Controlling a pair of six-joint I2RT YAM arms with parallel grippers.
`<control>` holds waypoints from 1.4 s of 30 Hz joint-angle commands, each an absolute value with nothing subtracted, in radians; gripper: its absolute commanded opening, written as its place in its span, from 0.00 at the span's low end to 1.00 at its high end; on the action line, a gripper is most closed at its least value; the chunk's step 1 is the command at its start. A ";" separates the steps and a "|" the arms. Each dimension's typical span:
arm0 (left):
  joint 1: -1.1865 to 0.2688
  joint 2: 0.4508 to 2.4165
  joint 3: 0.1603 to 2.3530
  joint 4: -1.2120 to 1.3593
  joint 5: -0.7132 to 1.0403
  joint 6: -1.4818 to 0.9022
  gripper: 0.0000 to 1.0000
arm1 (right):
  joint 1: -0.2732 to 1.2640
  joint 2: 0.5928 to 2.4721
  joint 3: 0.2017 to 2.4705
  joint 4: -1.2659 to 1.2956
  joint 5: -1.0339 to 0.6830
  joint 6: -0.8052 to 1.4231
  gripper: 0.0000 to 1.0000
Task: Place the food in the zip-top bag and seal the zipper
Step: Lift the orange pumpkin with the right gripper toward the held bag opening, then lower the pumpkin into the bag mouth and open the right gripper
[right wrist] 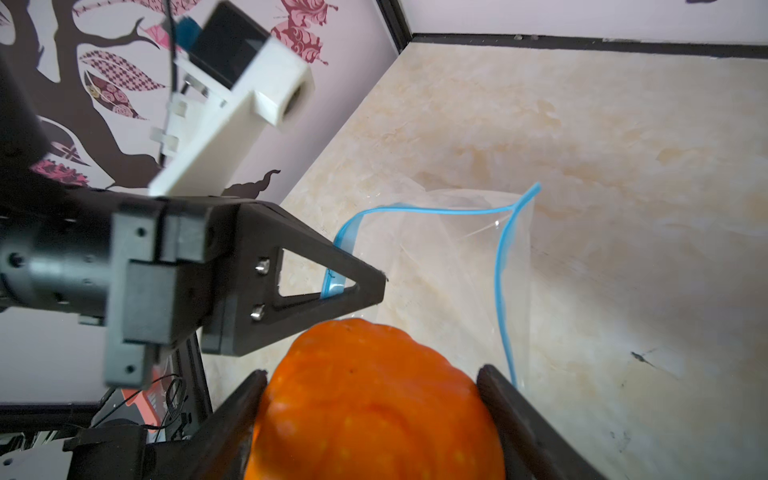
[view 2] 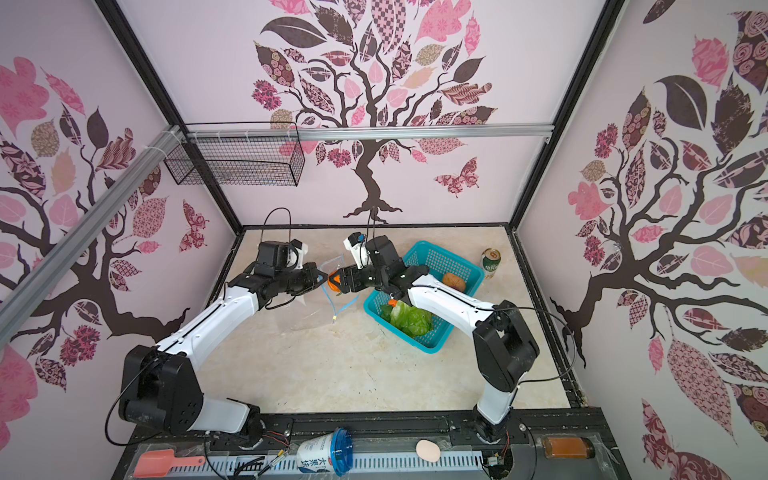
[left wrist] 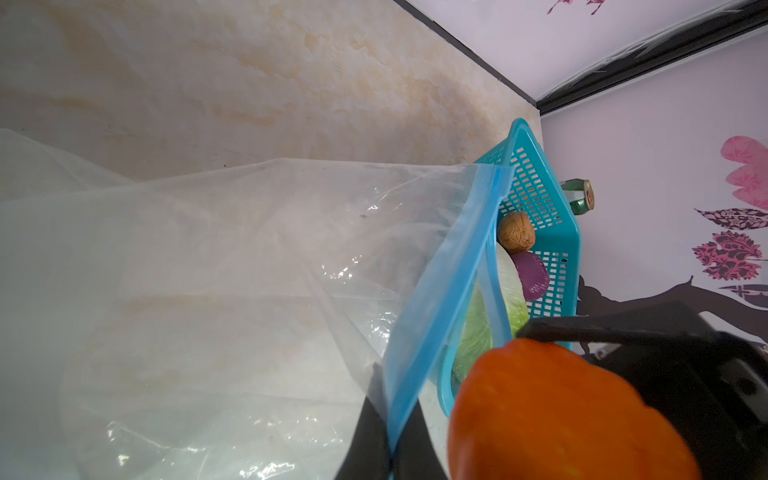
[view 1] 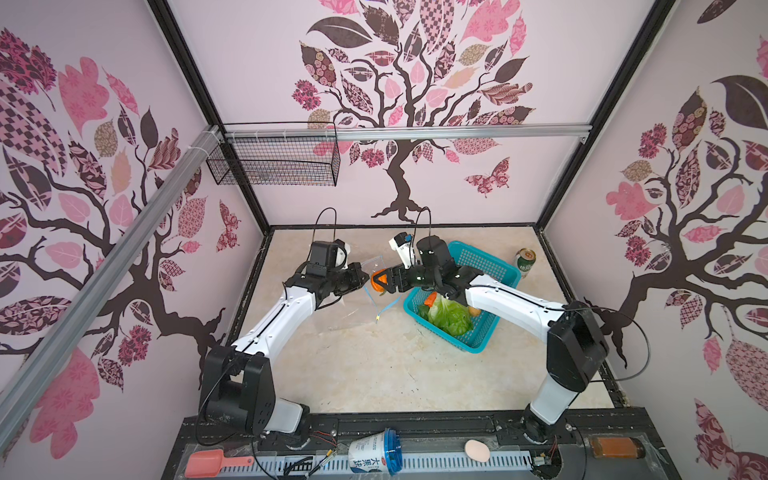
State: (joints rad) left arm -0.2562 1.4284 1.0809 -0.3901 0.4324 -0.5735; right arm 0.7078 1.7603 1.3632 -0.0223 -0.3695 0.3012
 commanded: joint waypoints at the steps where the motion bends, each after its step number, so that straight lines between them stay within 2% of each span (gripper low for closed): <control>1: -0.259 1.398 1.108 -0.371 0.443 -0.566 0.00 | 0.713 1.825 1.404 -0.055 -0.332 0.255 0.59; 9: -0.260 1.386 1.104 -0.367 0.445 -0.569 0.00 | 0.732 1.906 1.428 -0.138 -0.091 0.182 0.59; 17: -0.259 1.406 1.103 -0.368 0.443 -0.568 0.00 | 0.802 2.010 1.506 -0.206 0.042 0.131 0.65; 20: -0.260 1.412 1.103 -0.369 0.442 -0.566 0.00 | 0.810 2.024 1.522 -0.218 0.035 0.130 0.70; 29: -0.260 1.418 1.103 -0.370 0.439 -0.565 0.00 | 0.810 1.924 1.471 -0.152 -0.074 0.177 0.96; 42: -0.260 1.415 1.104 -0.369 0.440 -0.568 0.00 | 0.796 1.691 1.349 -0.106 -0.096 0.236 0.99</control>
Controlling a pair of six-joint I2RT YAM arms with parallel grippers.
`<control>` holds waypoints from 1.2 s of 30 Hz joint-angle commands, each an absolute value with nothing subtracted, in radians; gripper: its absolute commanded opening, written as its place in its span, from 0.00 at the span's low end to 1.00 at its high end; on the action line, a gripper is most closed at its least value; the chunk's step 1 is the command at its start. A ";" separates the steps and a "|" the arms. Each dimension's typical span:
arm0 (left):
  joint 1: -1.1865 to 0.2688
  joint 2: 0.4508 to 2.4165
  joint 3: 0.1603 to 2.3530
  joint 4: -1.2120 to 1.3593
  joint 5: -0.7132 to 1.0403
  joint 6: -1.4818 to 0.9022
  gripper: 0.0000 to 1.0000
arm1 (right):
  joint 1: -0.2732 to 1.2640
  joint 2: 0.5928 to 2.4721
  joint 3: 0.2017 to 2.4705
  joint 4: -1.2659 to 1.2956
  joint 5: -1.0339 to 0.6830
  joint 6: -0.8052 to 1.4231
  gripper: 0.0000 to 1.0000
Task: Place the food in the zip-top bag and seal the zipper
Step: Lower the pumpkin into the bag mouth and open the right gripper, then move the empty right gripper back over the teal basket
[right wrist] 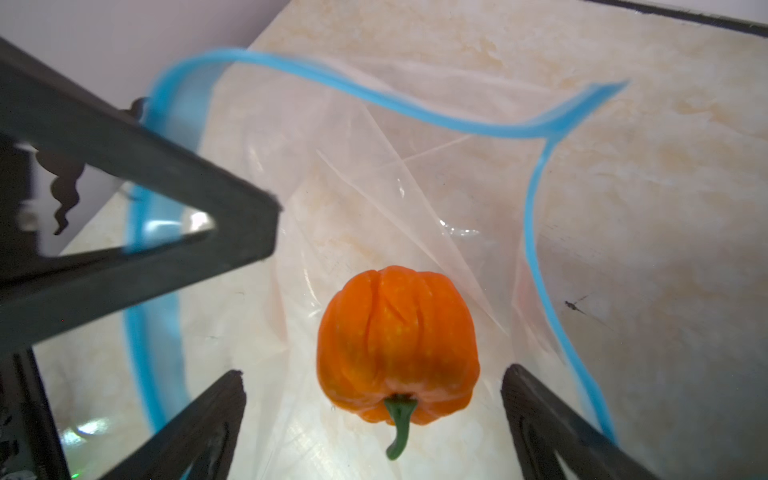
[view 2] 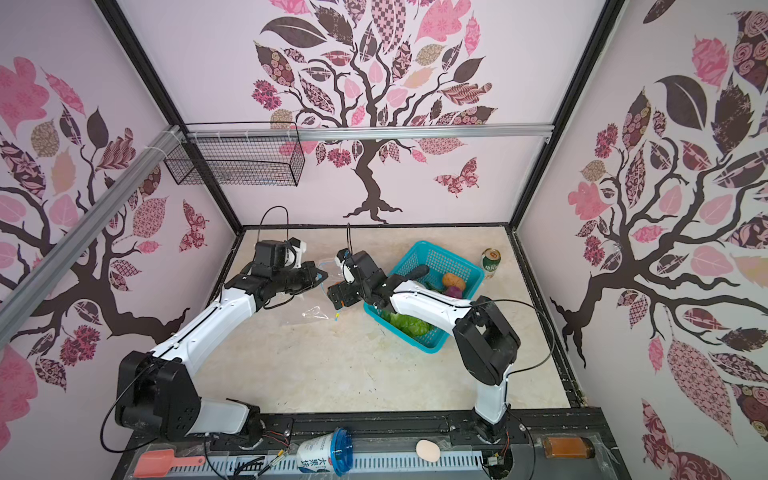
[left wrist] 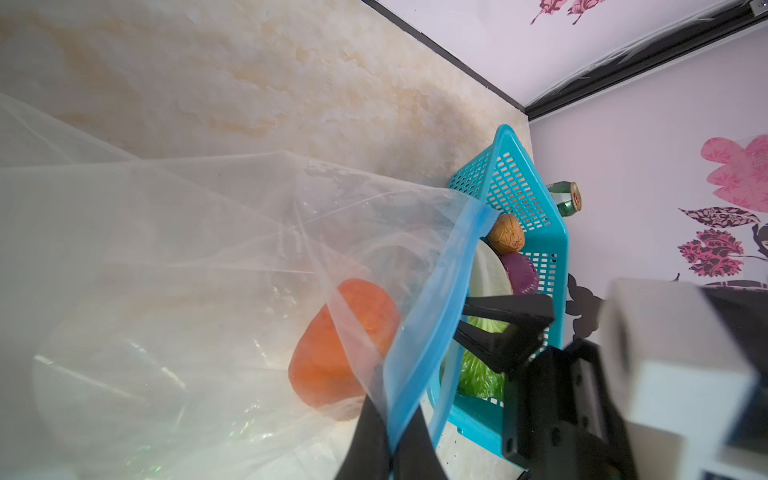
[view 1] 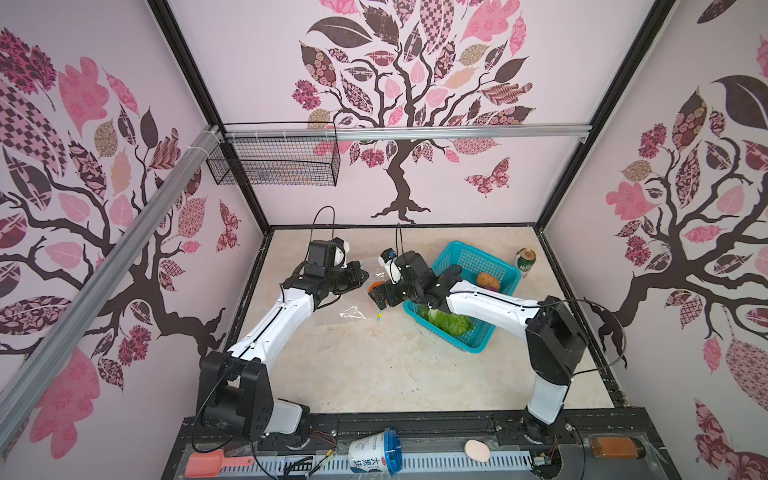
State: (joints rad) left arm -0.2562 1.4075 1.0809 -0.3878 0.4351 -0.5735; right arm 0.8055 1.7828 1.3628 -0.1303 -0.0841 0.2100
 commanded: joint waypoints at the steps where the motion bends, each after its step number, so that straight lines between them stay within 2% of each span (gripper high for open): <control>1: -0.260 1.418 1.103 -0.369 0.440 -0.568 0.00 | 0.792 1.673 1.340 -0.107 -0.094 0.242 0.98; 6: -0.259 1.421 1.104 -0.368 0.440 -0.568 0.00 | 0.750 1.588 1.285 -0.147 -0.066 0.280 0.98; 12: -0.260 1.422 1.102 -0.368 0.440 -0.569 0.00 | 0.647 1.497 1.213 -0.268 0.094 0.318 0.97; 19: -0.259 1.423 1.101 -0.365 0.446 -0.575 0.00 | 0.462 1.493 1.185 -0.465 0.313 0.327 0.95; 24: -0.259 1.427 1.097 -0.357 0.455 -0.581 0.00 | 0.345 1.516 1.164 -0.514 0.354 0.311 0.93; 36: -0.260 1.435 1.097 -0.354 0.464 -0.588 0.00 | 0.325 1.625 1.152 -0.598 0.427 0.297 0.85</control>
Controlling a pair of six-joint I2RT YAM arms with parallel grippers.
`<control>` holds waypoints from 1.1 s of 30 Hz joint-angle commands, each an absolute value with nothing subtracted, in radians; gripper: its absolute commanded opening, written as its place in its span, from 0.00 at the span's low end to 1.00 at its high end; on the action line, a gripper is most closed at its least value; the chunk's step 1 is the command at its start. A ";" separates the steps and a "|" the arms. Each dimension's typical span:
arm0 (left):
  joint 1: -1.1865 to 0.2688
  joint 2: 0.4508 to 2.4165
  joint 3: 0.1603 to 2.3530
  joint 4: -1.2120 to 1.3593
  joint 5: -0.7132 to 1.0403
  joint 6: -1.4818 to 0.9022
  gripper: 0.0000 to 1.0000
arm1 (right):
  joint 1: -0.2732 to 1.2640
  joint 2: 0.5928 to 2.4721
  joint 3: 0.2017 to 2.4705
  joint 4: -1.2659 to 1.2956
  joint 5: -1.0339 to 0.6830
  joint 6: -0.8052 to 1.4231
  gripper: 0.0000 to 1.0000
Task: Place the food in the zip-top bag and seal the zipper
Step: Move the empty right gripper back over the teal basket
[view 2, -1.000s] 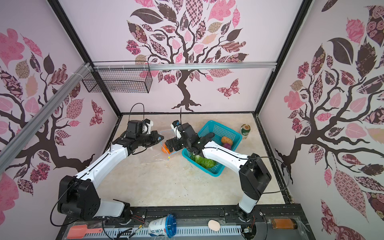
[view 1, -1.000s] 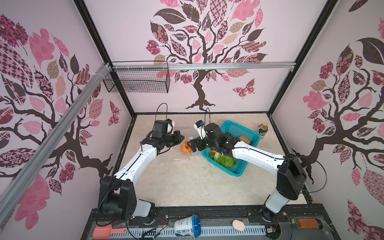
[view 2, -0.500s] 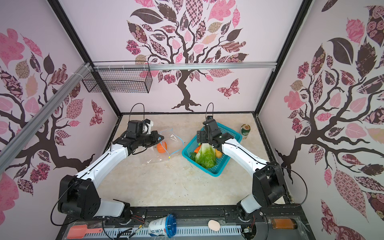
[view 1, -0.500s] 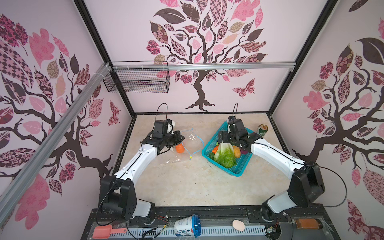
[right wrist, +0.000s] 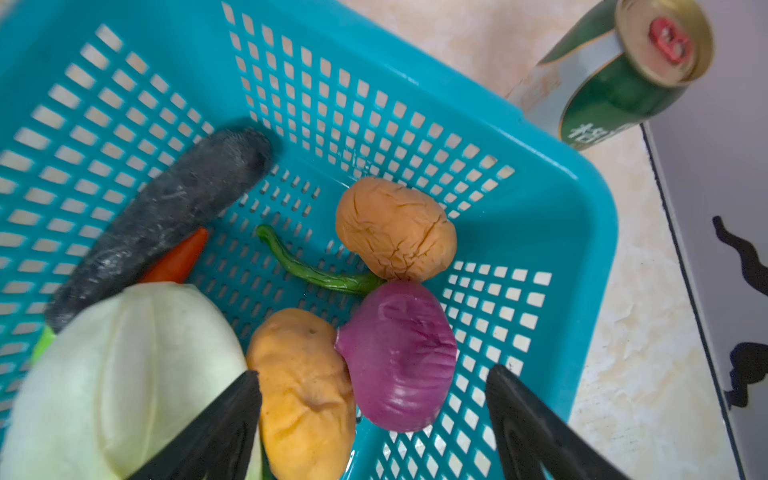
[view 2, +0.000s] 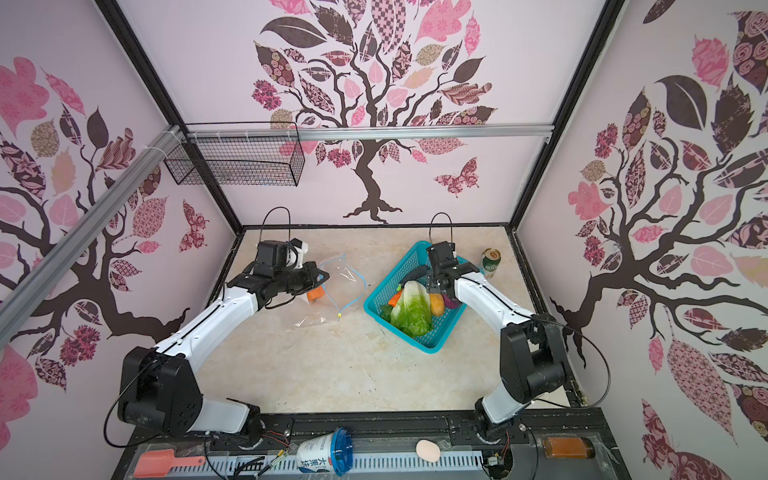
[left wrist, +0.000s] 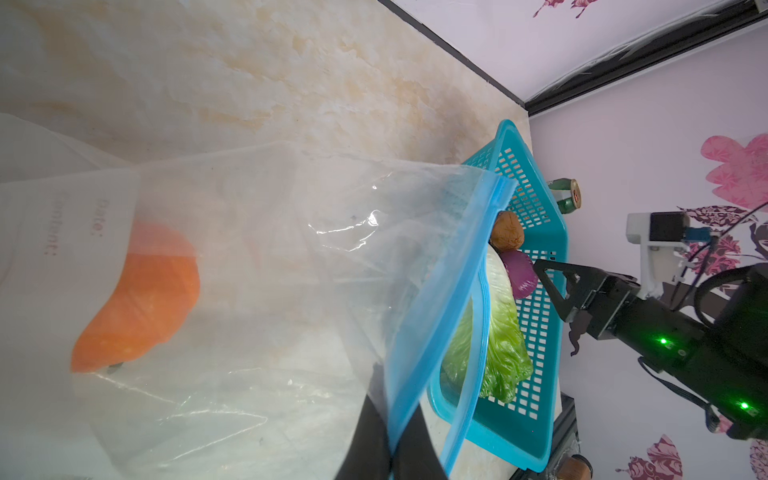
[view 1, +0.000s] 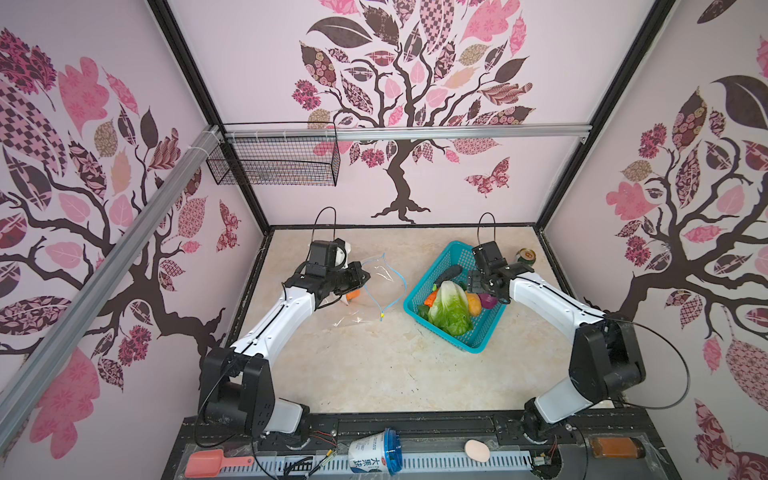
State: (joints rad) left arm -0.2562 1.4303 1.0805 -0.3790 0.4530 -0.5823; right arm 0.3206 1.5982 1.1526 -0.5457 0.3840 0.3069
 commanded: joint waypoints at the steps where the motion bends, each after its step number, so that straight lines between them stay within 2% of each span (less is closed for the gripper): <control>1: -0.259 1.435 1.096 -0.354 0.462 -0.588 0.00 | 0.325 1.631 1.145 -0.598 0.436 0.296 0.84; 9: -0.259 1.435 1.097 -0.353 0.463 -0.586 0.00 | 0.321 1.696 1.132 -0.604 0.455 0.302 0.82; 15: -0.260 1.430 1.097 -0.356 0.456 -0.581 0.00 | 0.318 1.712 1.137 -0.553 0.343 0.313 0.80; 23: -0.259 1.420 1.099 -0.362 0.446 -0.575 0.00 | 0.316 1.717 1.181 -0.422 0.103 0.299 0.80; 26: -0.259 1.415 1.100 -0.364 0.440 -0.571 0.00 | 0.317 1.714 1.206 -0.427 0.126 0.290 0.80; 33: -0.260 1.411 1.101 -0.365 0.440 -0.571 0.00 | 0.316 1.694 1.211 -0.515 0.304 0.272 0.81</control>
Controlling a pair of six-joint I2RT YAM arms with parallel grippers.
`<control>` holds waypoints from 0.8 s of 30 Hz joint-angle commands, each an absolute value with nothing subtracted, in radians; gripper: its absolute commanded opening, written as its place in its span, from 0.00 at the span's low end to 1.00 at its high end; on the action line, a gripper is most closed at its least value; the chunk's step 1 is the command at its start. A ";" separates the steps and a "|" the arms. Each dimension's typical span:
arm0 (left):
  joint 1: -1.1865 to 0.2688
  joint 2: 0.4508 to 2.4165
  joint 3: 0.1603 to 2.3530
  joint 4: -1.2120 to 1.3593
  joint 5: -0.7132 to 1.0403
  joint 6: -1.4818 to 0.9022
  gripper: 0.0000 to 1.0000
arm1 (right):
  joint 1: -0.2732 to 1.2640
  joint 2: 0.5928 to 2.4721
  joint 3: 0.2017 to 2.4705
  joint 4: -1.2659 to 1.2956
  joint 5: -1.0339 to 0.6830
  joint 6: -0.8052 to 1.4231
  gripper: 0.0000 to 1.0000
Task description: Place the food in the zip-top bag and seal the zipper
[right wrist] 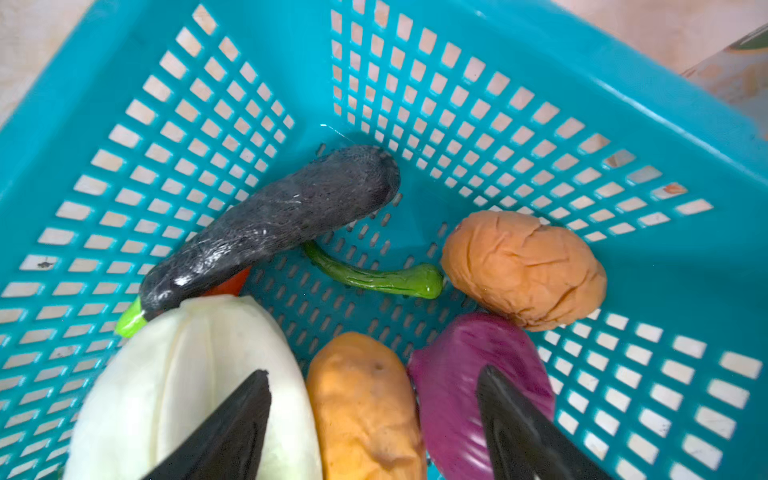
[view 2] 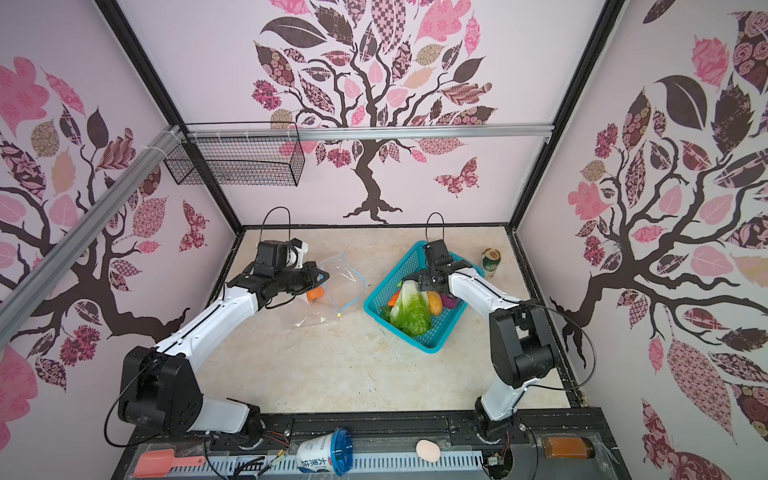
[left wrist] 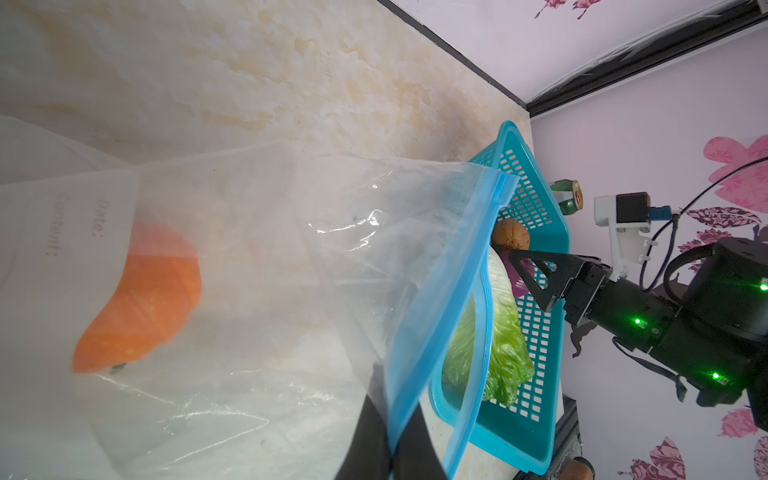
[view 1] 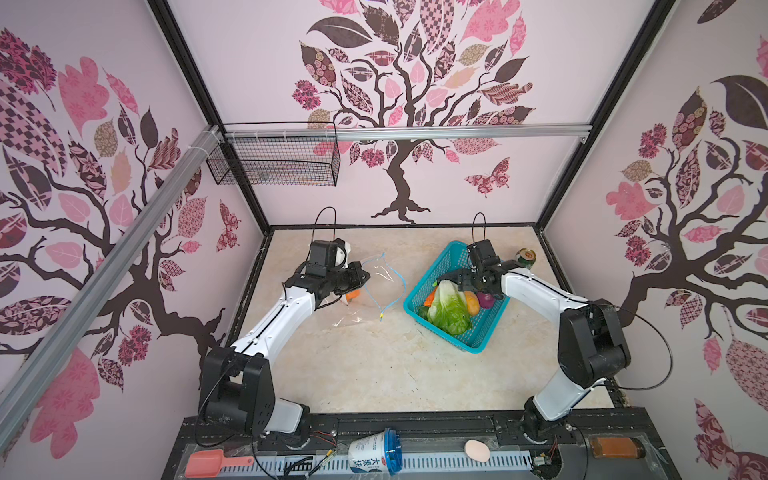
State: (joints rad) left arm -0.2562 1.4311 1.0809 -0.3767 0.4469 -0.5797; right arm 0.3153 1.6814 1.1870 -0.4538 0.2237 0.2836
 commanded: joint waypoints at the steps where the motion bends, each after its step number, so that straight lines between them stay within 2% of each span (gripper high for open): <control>1: -0.260 1.413 1.101 -0.365 0.443 -0.572 0.00 | 0.316 1.689 1.202 -0.522 0.331 0.271 0.81; 11: -0.259 1.417 1.101 -0.362 0.447 -0.573 0.00 | 0.255 1.711 1.203 -0.572 0.396 0.278 0.82; 24: -0.260 1.414 1.100 -0.364 0.441 -0.570 0.00 | 0.247 1.804 1.203 -0.583 0.287 0.299 0.80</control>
State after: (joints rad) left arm -0.2562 1.4311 1.0809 -0.3767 0.4469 -0.5797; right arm 0.2516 1.7538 1.1851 -0.5297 0.3195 0.2859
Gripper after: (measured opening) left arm 0.049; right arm 0.806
